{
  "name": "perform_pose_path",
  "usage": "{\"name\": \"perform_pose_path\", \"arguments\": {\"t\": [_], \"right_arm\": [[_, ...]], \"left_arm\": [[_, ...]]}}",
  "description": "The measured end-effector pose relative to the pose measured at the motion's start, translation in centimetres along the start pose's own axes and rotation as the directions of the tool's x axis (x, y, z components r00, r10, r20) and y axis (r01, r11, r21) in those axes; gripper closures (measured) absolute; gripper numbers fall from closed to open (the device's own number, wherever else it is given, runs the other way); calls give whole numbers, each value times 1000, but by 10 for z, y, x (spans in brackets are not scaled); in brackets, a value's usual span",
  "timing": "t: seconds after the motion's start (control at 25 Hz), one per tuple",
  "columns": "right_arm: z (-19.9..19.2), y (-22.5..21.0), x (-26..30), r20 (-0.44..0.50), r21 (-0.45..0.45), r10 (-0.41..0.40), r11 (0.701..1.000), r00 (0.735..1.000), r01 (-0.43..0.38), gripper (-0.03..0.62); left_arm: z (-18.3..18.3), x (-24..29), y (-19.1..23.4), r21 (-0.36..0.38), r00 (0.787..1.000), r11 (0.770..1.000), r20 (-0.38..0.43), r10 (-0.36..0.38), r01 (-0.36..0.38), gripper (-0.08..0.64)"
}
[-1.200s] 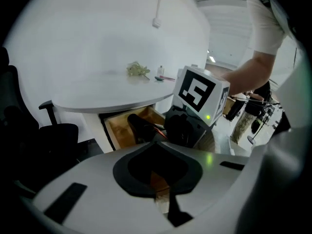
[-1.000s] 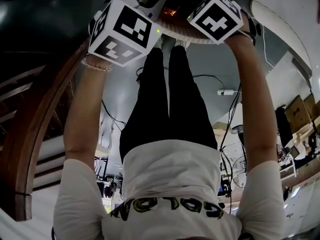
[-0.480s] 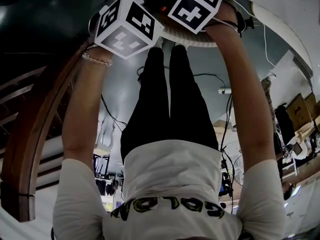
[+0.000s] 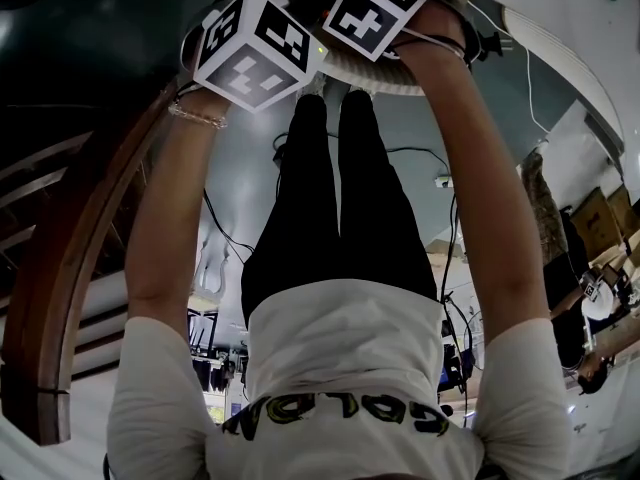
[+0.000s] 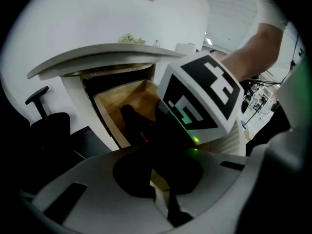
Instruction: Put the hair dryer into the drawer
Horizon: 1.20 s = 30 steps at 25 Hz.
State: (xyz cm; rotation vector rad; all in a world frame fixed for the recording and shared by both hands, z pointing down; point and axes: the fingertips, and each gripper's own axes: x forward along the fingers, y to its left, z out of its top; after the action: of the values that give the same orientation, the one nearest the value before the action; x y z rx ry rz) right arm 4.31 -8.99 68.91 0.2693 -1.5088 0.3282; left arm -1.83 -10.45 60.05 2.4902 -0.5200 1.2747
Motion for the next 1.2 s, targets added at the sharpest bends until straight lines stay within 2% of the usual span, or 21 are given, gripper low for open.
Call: {"name": "perform_pose_path", "arguments": {"t": [0.12,0.2,0.32,0.44,0.56,0.68,0.76,0.96,1.08,1.2], "right_arm": [[-8,-2,2,-34,22,0,1000,999,1,331],[-6,-3,-2,-19,23,-9,1000,1000,10,314],[7,-2,-20,56,18,-33,999,998,32,299],[7,-1,-45,123,43,-23,999,992,18,302],[4,4,-75,189,65,5,998,982,-18,324],[1,5,-113,269,93,20,995,963,-47,357],[-1,3,-139,355,140,25,987,935,-79,388],[-17,6,-208,556,255,-20,955,831,-148,443],[-27,9,-253,633,301,-95,944,768,-131,460],[-33,25,-293,692,347,-186,933,698,-96,472]], "left_arm": [[4,-3,4,-37,1000,999,17,0,0,549],[5,-9,8,-59,1000,998,25,6,-4,549],[5,-27,13,-75,999,997,37,35,-32,549],[16,-43,16,-96,996,994,63,63,-57,549],[31,-66,17,-133,990,988,104,98,-83,549],[51,-97,18,-196,975,974,170,146,-112,549],[63,-116,18,-238,962,962,205,181,-130,549],[84,-164,0,-324,936,936,266,229,-137,549],[99,-197,-12,-388,901,914,347,262,-116,549],[105,-229,-31,-402,856,908,424,296,-116,549]]}}
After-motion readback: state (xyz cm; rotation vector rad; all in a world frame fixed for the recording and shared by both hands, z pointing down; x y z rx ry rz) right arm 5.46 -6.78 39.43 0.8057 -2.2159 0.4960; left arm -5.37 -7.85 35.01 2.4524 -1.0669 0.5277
